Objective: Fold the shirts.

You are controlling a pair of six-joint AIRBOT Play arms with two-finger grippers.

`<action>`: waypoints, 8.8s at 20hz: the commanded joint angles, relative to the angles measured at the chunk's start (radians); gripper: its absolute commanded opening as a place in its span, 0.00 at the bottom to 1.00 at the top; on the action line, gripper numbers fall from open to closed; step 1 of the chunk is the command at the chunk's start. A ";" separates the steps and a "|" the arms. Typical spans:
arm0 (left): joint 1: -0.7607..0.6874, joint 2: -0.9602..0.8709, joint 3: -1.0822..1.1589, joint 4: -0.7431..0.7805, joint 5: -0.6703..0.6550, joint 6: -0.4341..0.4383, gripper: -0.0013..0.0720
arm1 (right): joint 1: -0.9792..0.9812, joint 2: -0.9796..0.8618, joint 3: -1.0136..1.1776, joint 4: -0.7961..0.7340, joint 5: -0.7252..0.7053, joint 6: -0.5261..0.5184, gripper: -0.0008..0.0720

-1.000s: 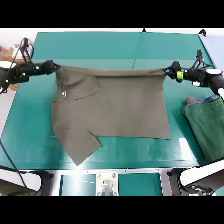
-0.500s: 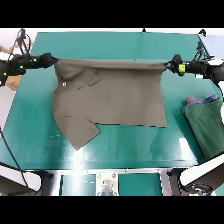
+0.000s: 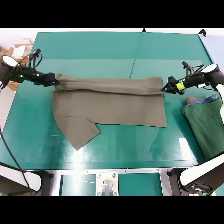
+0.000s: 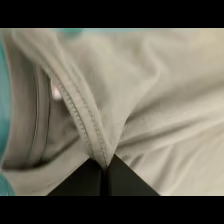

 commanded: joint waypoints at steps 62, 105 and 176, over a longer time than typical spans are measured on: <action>0.187 0.778 -0.681 -0.251 -0.135 -0.222 0.05 | 0.063 0.682 -0.608 0.058 -0.213 0.224 0.04; -0.020 0.002 0.133 -0.312 -0.157 -0.277 0.05 | -0.004 -0.249 0.196 0.119 0.108 -0.022 0.04; 0.060 -0.060 0.491 0.438 -0.579 -0.285 0.05 | 0.515 -0.154 -0.004 0.325 -0.176 0.186 0.79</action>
